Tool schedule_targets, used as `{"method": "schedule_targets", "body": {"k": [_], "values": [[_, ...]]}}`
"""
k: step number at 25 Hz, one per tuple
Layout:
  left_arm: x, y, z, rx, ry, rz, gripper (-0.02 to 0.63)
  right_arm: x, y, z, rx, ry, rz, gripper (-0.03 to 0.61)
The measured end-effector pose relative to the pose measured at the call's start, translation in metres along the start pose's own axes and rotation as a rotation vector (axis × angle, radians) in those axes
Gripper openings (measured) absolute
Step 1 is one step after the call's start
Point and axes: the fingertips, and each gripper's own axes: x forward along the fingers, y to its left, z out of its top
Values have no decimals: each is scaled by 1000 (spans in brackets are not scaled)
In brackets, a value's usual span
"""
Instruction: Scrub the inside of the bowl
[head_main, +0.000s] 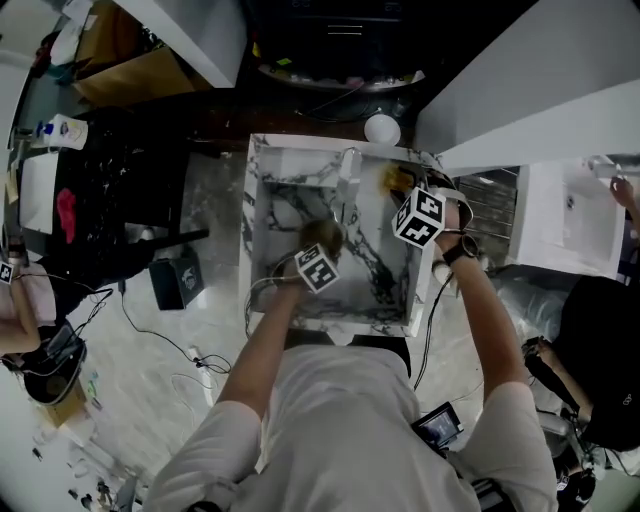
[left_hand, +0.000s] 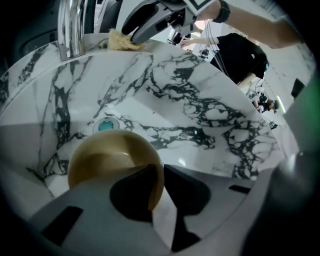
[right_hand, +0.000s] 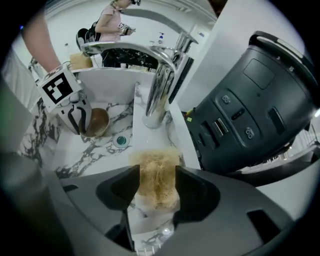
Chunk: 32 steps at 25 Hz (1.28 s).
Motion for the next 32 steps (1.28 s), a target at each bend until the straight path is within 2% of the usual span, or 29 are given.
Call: {"method": "schedule_targets", "body": {"k": [4,6,7,8,10,14,18,22,25,28,30,32], "values": [[-2,3,0,-14,-2,-5,62,11,-1,-2,-129,49,11,197],[-6,5,1,-35,-9,-12,54,14,-1,-2,-166,62,13,137],[-7,6,1,-35,-10,-13,52,16,0,-2,-173,64,13,85],[-8,6,1,-30,-10,-11,51,17,0,-2,-171,65,12,73],[-11,7,1,-17,-16,3,48,18,2,-2,-138,59,14,67],[-26,13,8,1,-57,62,31,1,7,3,19,-4,53,66],[-49,12,20,-28,-142,62,18,-35,19,6,-16,-15,7,67],[-77,4,30,-37,-208,49,18,-83,39,17,141,-126,45,71],[-108,-17,43,-59,-305,-16,18,-124,59,30,299,-254,112,74],[-145,-47,61,-101,-453,-133,18,-165,78,45,530,-418,220,78],[-172,-64,73,-139,-564,-232,18,-193,90,59,583,-518,260,78],[-198,-79,83,-180,-675,-335,18,-216,103,74,561,-578,282,78]]}}
